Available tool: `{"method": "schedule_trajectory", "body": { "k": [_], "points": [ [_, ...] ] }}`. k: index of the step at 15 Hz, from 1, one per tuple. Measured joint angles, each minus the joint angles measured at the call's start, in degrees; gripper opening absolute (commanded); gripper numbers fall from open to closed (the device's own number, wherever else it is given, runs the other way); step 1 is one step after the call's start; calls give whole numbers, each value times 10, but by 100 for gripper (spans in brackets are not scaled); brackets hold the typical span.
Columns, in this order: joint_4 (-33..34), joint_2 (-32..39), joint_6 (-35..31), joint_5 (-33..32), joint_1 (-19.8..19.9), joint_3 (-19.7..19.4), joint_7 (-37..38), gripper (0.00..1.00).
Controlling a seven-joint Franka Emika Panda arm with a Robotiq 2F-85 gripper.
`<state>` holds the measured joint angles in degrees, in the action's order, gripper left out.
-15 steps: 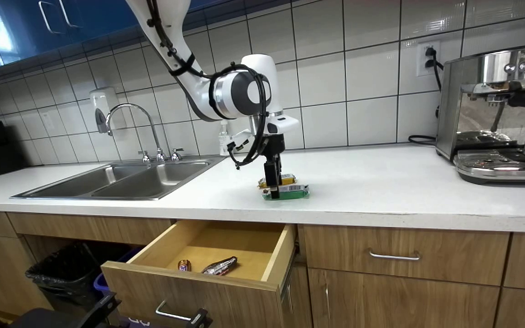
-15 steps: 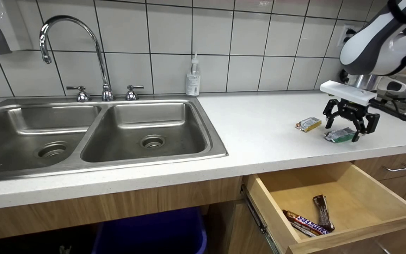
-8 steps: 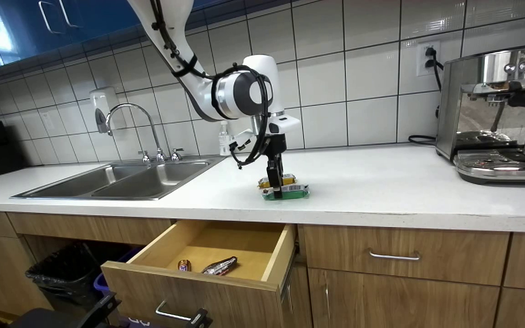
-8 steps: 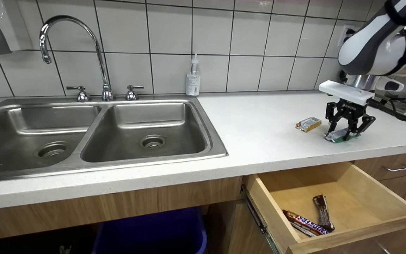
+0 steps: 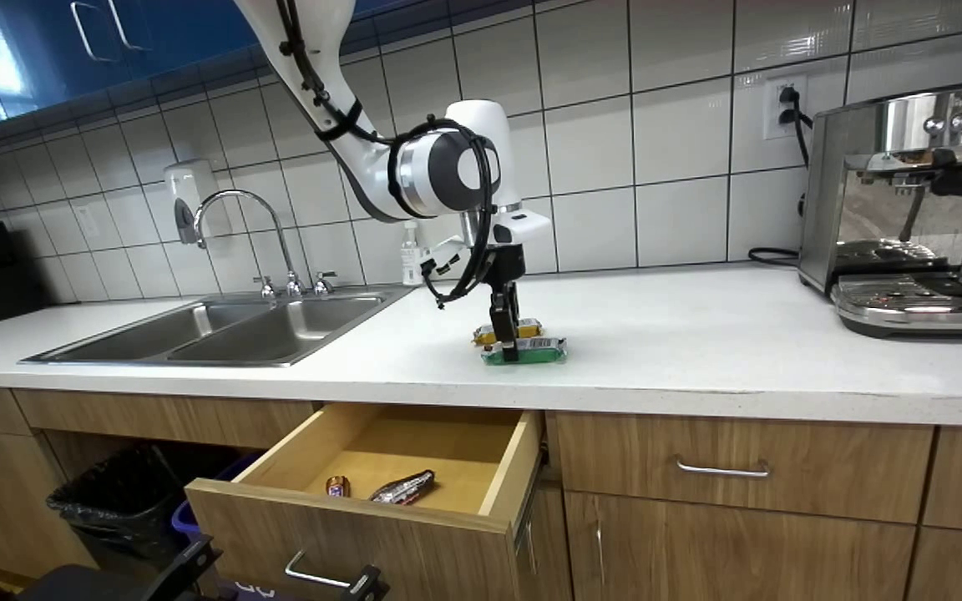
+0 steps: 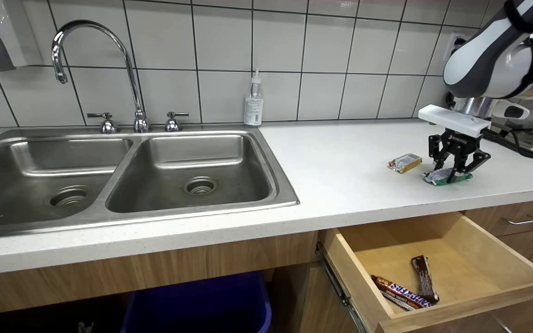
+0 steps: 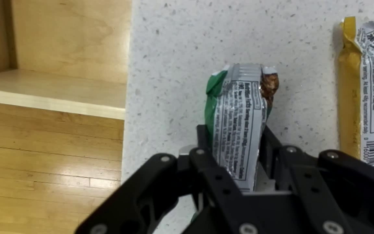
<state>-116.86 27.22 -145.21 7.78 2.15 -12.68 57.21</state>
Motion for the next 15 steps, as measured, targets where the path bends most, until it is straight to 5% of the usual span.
{"method": "schedule_trajectory", "body": {
  "k": [15],
  "points": [
    [-83,-74,0,-36,-33,0,0,14]
  ]
}}
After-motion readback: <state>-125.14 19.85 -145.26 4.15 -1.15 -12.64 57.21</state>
